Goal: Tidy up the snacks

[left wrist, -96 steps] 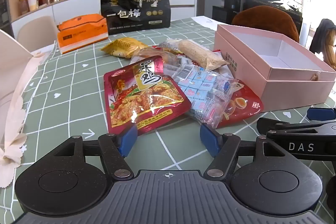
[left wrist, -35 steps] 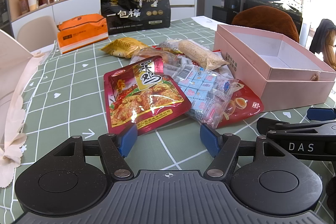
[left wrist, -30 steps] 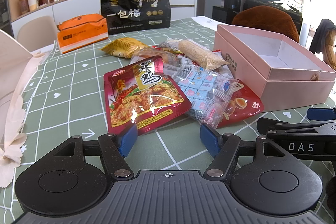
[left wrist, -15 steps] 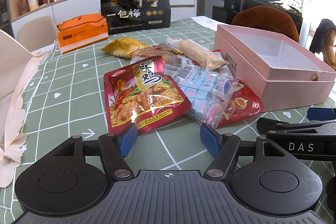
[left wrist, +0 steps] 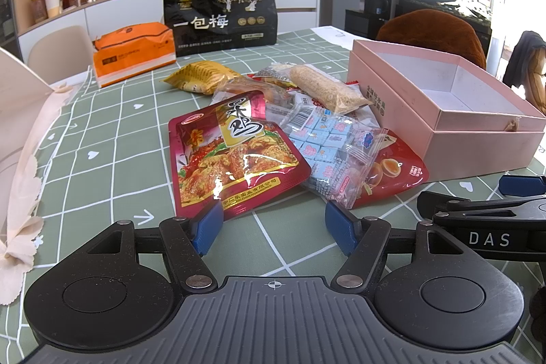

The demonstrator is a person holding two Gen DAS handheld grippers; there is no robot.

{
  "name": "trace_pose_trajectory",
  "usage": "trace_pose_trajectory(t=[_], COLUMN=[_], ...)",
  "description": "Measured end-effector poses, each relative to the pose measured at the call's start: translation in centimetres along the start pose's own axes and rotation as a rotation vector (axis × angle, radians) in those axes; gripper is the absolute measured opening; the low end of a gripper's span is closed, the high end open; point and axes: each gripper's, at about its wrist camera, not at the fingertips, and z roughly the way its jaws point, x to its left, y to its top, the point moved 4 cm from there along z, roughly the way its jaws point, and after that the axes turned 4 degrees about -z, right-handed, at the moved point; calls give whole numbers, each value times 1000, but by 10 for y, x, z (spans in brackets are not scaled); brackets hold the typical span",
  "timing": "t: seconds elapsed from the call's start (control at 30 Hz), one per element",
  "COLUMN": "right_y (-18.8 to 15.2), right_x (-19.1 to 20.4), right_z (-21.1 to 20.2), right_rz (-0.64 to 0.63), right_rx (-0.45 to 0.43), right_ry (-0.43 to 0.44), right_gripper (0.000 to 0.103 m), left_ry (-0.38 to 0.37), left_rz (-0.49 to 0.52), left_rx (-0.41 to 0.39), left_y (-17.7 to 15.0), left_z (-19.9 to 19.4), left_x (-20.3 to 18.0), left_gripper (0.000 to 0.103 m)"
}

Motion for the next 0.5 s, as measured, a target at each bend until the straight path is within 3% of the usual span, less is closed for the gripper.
trace_pose_trajectory(t=[0.17, 0.27, 0.4, 0.5], right_y=[0, -2, -2, -5], right_x=[0, 5, 11, 9], right_z=[0, 4, 8, 3], right_rz=[-1, -35, -60, -62], right_rx=[5, 80, 193, 211], right_ry=[2, 46, 81, 78], right_gripper=[103, 103, 103, 103], left_ry=[-9, -72, -64, -67], left_rz=[-7, -72, -152, -179], left_rx=[4, 62, 55, 130], left_y=[1, 10, 47, 73], left_z=[-1, -6, -11, 14], left_x=[1, 12, 33, 48], left_gripper=[72, 67, 66, 66])
